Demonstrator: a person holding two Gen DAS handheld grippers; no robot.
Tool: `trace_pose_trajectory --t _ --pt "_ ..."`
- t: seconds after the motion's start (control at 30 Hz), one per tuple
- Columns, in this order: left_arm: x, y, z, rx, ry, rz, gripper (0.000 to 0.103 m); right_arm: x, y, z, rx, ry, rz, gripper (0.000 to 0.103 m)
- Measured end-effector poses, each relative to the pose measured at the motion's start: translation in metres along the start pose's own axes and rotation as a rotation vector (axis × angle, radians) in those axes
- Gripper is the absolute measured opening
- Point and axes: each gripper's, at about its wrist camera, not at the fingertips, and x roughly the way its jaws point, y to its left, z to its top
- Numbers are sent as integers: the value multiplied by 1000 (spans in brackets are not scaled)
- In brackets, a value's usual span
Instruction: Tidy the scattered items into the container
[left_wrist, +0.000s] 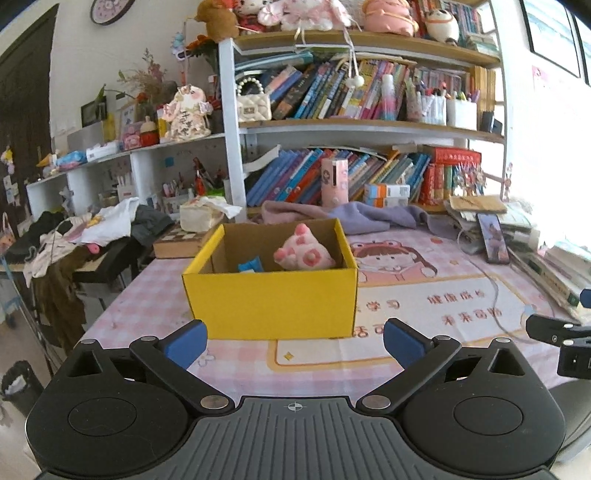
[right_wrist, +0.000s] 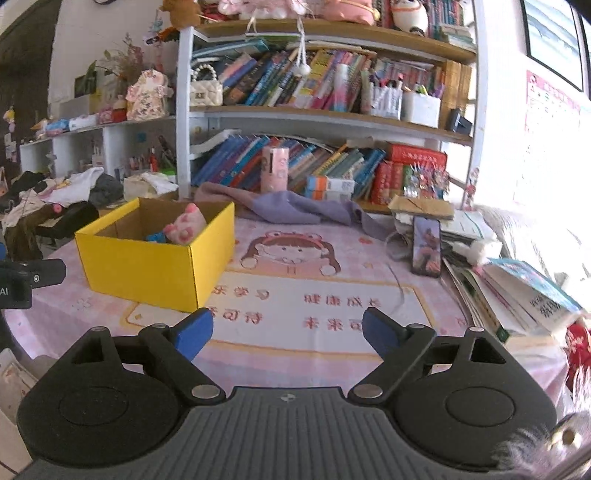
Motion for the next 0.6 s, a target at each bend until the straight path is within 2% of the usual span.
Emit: trace_pose_trajectory --t 0.33,0.6 --pt "-5 -4 -9 0 37 9 103 -11 -1 -9 -35 2 -5 91" --pt "-5 -3 -14 -9 62 12 103 -11 -6 -16 -10 37 8 94"
